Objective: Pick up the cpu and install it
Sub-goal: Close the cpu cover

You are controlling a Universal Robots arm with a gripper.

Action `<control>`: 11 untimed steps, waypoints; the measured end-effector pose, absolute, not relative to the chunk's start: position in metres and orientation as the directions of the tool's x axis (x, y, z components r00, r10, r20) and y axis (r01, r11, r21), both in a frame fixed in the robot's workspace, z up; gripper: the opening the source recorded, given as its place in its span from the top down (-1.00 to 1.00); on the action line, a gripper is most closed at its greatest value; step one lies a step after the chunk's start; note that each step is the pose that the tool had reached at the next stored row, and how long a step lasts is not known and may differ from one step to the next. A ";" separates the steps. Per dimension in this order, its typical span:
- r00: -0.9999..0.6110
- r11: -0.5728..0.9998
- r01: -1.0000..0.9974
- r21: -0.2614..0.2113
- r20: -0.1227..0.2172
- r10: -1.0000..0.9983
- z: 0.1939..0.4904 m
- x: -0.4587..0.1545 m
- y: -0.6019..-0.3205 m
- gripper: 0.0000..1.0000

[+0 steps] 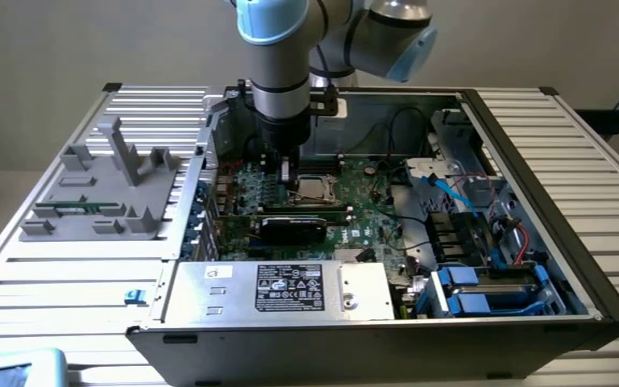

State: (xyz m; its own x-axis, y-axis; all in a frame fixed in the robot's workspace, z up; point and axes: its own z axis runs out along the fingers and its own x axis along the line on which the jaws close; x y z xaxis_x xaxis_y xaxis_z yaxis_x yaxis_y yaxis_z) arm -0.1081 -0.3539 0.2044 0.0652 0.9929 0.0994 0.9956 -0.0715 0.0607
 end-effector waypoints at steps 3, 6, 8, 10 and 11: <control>0.065 -0.071 0.996 0.061 0.100 0.993 0.204 -0.112 -0.354 0.76; 0.065 -0.072 0.996 0.061 0.100 0.993 0.207 -0.116 -0.354 0.76; 0.065 -0.071 0.996 0.061 0.100 0.993 0.211 -0.118 -0.354 0.76; 0.065 -0.071 0.996 0.061 0.100 0.993 0.218 -0.120 -0.354 0.76; 0.065 -0.071 0.996 0.061 0.100 0.993 0.223 -0.121 -0.354 0.76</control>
